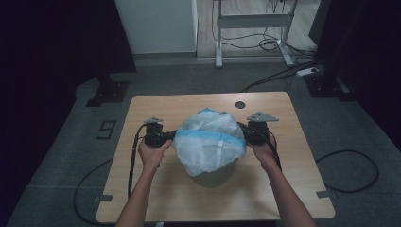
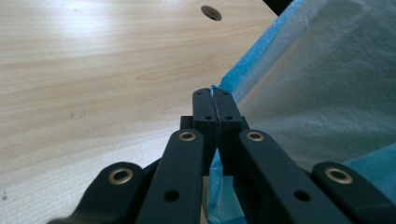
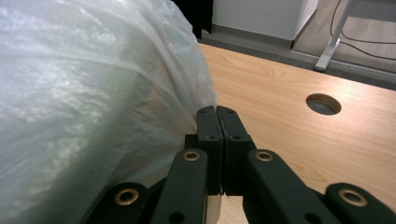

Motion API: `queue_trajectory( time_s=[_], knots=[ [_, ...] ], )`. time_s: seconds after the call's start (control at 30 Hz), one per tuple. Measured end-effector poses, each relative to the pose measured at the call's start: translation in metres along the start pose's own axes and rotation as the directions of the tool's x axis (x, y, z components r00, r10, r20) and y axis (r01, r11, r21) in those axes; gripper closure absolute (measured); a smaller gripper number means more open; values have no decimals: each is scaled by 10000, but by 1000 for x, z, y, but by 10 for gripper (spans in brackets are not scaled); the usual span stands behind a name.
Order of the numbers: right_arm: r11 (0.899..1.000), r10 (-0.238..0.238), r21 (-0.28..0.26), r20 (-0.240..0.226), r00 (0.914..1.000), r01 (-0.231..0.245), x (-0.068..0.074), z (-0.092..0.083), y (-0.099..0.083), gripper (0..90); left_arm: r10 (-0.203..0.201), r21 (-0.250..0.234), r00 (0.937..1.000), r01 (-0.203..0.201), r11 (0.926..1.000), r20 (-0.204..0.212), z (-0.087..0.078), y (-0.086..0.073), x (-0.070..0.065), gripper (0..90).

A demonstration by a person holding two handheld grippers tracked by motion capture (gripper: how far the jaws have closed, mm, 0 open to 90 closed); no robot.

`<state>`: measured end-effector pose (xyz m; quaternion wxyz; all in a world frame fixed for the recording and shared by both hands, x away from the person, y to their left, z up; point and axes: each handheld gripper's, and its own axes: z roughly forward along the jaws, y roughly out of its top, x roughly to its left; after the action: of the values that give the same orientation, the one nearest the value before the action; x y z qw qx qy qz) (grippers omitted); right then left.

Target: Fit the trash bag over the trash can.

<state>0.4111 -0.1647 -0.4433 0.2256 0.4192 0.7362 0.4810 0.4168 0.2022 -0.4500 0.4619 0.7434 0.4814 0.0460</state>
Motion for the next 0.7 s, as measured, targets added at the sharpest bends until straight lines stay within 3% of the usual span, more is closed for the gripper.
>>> queue_trajectory(
  time_s=[0.17, 0.3, 0.37, 0.43, 0.47, 0.5, 0.57, 0.63, 0.7],
  knots=[
    [9992, 73, 386, 18, 10000, -74, -1, 0, -2, 877, -202, 183, 9998, 201, 9996, 83, -2, -5, 5, 896],
    [9992, 348, 201, -1, 9994, -348, -6, -4, -5, 876, -115, -105, 9999, 116, 9999, 102, -9, -8, 5, 896],
    [9980, 626, -25, 35, 9980, -626, -10, -8, -7, 861, -49, -262, 10000, 51, 9996, 61, -12, -8, 4, 896],
    [9957, 821, -448, 245, 9963, -810, -14, -15, -7, 742, 38, -462, 10000, -34, 9989, 86, -16, -8, 2, 895],
    [9957, 821, -448, 245, 9963, -810, -14, -15, -7, 742, 38, -462, 10000, -34, 9989, 86, -16, -8, 2, 895],
    [9870, 1270, -1040, 399, 9911, -1223, -18, -28, -6, 665, 124, -591, 9999, -120, 9982, 66, -19, -7, 0, 895],
    [9790, 1532, -1417, 366, 9875, -1466, -20, -40, -5, 603, 184, -658, 9998, -181, 9977, 39, -20, -7, -1, 895],
    [9735, 1503, -1800, 375, 9879, -1412, -19, -55, -2, 569, 221, -707, 9998, -218, 9973, 31, -21, -8, -1, 894],
    [9722, 1270, -1985, 4, 9919, -1244, -14, -68, 0, 548, 253, -735, 9997, -248, 9970, 49, -22, -9, -1, 893]
  ],
)
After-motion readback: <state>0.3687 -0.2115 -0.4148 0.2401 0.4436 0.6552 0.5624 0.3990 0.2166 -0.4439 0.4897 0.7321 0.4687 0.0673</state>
